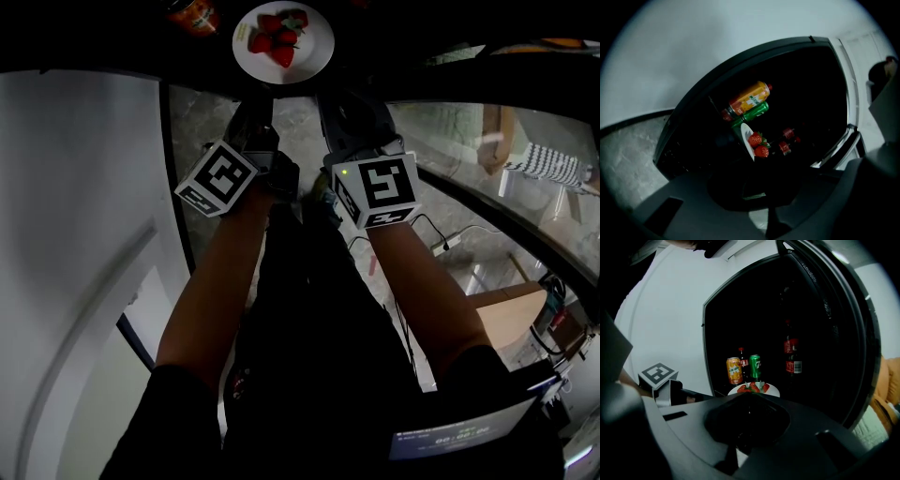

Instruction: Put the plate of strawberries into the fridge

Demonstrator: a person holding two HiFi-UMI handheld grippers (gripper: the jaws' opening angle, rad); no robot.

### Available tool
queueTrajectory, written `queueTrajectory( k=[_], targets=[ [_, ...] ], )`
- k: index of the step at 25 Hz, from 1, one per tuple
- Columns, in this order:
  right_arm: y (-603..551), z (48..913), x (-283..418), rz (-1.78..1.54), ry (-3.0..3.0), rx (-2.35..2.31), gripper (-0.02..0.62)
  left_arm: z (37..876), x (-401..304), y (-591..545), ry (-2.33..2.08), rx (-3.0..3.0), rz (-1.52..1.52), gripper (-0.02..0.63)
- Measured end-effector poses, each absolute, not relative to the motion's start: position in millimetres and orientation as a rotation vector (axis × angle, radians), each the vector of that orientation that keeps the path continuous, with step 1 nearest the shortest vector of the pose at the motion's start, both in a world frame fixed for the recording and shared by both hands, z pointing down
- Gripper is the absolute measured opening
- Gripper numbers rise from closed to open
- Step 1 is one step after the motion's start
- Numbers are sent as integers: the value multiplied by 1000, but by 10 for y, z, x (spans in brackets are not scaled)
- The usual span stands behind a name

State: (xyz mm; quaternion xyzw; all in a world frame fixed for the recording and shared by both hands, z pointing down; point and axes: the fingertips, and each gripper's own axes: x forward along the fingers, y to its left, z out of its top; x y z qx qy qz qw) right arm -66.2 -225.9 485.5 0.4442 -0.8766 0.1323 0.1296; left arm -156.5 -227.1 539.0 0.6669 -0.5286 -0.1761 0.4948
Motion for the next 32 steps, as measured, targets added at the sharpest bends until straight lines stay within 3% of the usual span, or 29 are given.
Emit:
queueTrajectory(
  k=[16,32],
  targets=[
    [-2313,4938,-648,378,-2544,1306,5,5243,-1317,-2297,-1672,2340,570,21],
    [-2368,4967,-610,396,-2540,1317,5,5265,-1293,-2531,-1683,2349,624,21]
  ],
)
